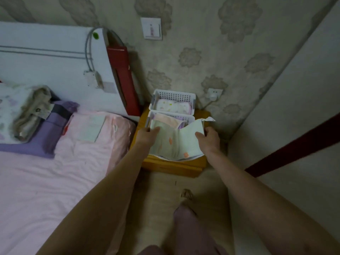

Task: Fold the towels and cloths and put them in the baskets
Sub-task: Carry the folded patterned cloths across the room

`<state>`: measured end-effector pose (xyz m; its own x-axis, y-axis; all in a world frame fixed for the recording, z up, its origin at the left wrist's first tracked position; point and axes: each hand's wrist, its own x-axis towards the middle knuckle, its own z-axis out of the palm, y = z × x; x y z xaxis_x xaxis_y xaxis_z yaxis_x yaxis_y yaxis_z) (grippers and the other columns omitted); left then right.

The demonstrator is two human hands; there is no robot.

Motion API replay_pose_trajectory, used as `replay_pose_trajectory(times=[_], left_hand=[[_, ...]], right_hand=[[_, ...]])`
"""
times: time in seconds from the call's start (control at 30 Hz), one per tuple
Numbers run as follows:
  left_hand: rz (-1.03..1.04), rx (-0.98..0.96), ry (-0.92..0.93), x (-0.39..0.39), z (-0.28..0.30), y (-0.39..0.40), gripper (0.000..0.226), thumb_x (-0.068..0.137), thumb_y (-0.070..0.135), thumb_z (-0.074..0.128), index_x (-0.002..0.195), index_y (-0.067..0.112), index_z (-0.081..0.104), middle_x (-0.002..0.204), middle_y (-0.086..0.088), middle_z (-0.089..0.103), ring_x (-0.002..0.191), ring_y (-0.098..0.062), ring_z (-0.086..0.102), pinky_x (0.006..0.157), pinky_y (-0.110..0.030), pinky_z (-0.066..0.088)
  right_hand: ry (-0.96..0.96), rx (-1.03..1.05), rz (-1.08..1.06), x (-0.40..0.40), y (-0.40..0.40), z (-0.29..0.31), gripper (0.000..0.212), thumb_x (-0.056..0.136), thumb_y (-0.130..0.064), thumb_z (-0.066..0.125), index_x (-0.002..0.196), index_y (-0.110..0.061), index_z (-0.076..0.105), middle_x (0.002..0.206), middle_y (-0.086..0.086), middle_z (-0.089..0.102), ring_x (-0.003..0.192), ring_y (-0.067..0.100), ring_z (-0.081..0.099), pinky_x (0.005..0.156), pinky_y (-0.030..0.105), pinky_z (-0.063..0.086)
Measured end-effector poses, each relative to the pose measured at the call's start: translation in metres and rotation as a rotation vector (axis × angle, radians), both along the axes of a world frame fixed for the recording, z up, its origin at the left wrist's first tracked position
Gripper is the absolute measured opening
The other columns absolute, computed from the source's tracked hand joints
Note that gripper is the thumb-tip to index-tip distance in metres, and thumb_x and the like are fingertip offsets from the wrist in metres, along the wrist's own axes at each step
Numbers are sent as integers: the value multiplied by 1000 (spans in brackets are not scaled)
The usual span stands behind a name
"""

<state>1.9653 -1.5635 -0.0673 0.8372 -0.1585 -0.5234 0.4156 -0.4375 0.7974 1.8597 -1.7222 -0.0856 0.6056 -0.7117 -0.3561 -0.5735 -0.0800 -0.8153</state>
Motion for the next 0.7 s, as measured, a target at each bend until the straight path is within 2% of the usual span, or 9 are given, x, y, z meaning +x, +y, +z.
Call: replay_pose_trajectory(times=[0.1,0.17,0.23,0.3,0.37,0.47,0.57,0.63,0.7], left_hand=[[40,10,-9,58,-15,-43,28,92,27,60,110,6,63,102,-10,63,95,-29,61,84,-42,53],[23,32,-45,101,-29,-71,22,93,25,58,105,8,63,95,-8,61,87,-25,58,72,-33,49],[26,44,-85,145,-48,-98,18,93,22,58,101,6,64,89,-10,61,82,-25,59,59,-28,45],[37,55,-123,186,-66,-121,20,93,20,59,101,4,65,86,-10,62,80,-25,60,51,-23,42],[15,74,-149,225,-86,-141,23,93,18,58,105,0,65,86,-10,61,77,-21,57,44,-16,38],[-21,98,-138,275,-120,-166,26,94,17,56,103,-6,64,77,-8,59,70,-17,54,48,-23,36],[-29,107,-96,314,-153,-181,25,94,17,56,99,-7,63,73,-8,56,71,-22,54,52,-25,38],[-65,137,-69,333,-171,-186,30,96,19,54,107,-8,61,87,-16,58,80,-27,55,61,-29,38],[-106,169,-52,347,-184,-188,32,97,20,52,113,-7,60,97,-19,59,83,-24,53,64,-27,37]], right_hand=[[12,-19,5,63,-40,-13,22,93,-19,56,112,-8,57,110,10,63,99,27,60,76,34,47],[43,-30,23,104,-66,-31,21,92,-23,55,111,-14,55,110,8,62,100,29,60,83,42,51],[58,-79,50,149,-98,-77,31,86,-38,52,114,-24,51,112,5,60,101,28,59,85,46,52],[90,-167,76,190,-126,-119,51,73,-53,41,119,-30,43,112,4,60,100,29,59,84,47,54],[125,-172,81,226,-146,-147,51,76,-50,40,122,-28,42,109,7,63,96,32,60,83,47,54],[135,-164,81,264,-145,-124,37,82,-47,40,114,-29,45,98,4,63,88,31,61,81,41,53],[189,-123,46,294,-154,-146,34,96,-21,48,129,-12,46,111,12,62,101,32,60,76,27,44],[214,-123,15,308,-158,-164,34,97,-17,49,130,-9,45,116,14,60,107,32,59,86,37,51],[235,-128,-14,317,-158,-176,34,96,-18,49,129,-8,46,116,16,60,106,34,60,89,45,52]])
